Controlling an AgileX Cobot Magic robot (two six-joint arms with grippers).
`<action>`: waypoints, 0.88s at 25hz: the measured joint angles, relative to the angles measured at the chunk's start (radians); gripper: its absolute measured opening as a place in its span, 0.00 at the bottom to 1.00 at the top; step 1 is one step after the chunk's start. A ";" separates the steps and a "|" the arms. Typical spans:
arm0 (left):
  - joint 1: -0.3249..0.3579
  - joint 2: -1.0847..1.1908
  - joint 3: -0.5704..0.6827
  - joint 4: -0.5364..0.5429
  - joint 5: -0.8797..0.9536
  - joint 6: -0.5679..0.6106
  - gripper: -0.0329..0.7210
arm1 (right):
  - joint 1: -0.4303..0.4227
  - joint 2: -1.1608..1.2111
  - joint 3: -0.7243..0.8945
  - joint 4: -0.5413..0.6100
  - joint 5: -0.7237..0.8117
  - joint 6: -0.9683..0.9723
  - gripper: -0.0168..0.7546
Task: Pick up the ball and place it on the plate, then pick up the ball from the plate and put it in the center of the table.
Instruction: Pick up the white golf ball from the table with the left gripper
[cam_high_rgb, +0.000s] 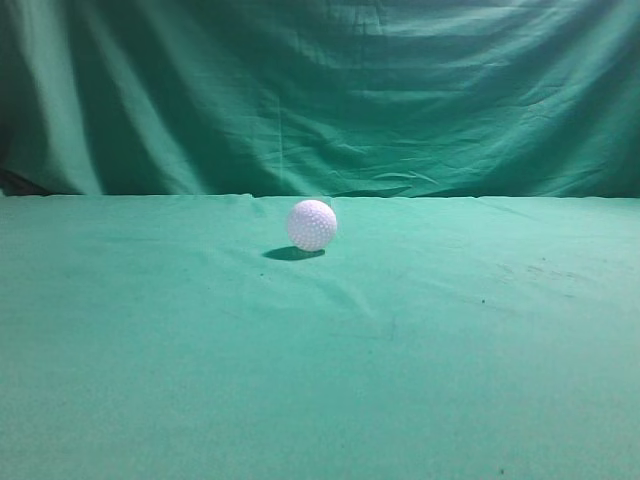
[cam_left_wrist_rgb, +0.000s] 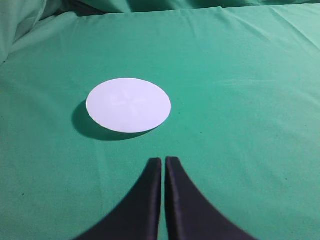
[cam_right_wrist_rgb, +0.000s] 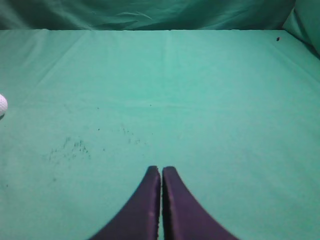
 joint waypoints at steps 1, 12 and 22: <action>0.000 0.000 0.000 0.000 0.000 0.000 0.04 | 0.000 0.000 0.000 0.000 0.000 0.000 0.02; 0.000 0.000 0.000 0.000 0.000 0.000 0.04 | 0.000 0.000 0.000 0.000 0.000 0.000 0.02; 0.000 0.000 0.001 -0.153 -0.271 -0.048 0.04 | 0.000 0.000 0.000 0.000 0.000 0.000 0.02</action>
